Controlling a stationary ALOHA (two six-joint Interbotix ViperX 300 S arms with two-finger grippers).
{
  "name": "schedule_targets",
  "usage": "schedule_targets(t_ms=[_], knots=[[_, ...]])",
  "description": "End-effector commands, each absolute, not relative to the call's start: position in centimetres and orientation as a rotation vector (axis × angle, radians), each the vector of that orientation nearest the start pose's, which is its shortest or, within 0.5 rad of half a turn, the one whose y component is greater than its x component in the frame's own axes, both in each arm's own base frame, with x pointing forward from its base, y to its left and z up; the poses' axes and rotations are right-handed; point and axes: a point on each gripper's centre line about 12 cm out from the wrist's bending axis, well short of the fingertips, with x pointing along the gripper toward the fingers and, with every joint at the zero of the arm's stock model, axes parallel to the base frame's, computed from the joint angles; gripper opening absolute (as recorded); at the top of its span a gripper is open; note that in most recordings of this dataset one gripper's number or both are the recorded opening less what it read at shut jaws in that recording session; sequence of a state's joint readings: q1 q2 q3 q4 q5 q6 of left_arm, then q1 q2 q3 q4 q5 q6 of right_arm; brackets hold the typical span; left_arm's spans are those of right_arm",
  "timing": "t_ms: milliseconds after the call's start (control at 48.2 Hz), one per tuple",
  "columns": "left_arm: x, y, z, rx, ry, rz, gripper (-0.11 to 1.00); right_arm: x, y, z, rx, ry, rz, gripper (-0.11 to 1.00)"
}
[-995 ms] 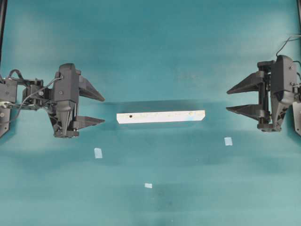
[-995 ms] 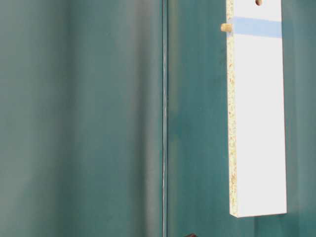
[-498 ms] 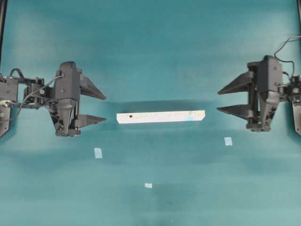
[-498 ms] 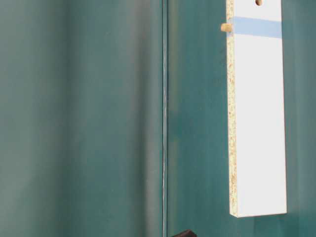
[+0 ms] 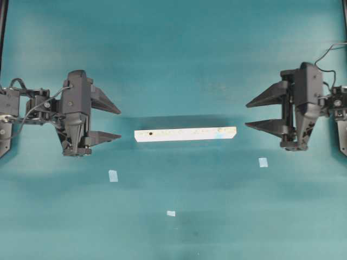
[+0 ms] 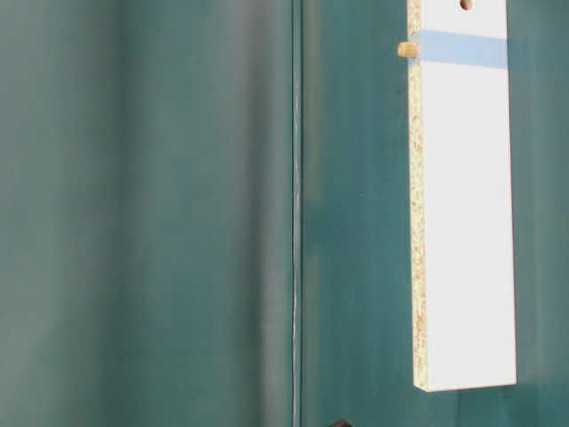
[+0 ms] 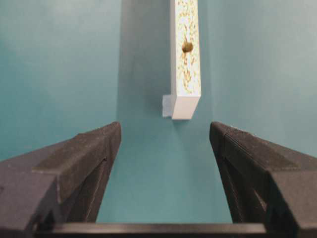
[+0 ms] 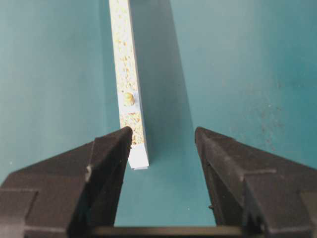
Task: Insert the rod into the hole on the wooden board.
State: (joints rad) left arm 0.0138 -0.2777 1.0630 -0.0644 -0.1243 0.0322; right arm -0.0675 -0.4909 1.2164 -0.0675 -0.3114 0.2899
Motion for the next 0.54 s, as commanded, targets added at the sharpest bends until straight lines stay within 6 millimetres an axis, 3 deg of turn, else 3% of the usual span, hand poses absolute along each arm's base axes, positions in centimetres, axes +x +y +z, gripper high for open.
schedule_targets(t_ms=[0,518], knots=[[28.0,0.6,15.4,-0.036,0.633,0.035,0.85,23.9,-1.4,18.0,0.240,0.384,-0.093,0.64],[26.3,1.3,16.6,-0.044,0.587,0.063,0.85,22.7,-1.4,18.5,0.236,0.393,-0.097,0.64]])
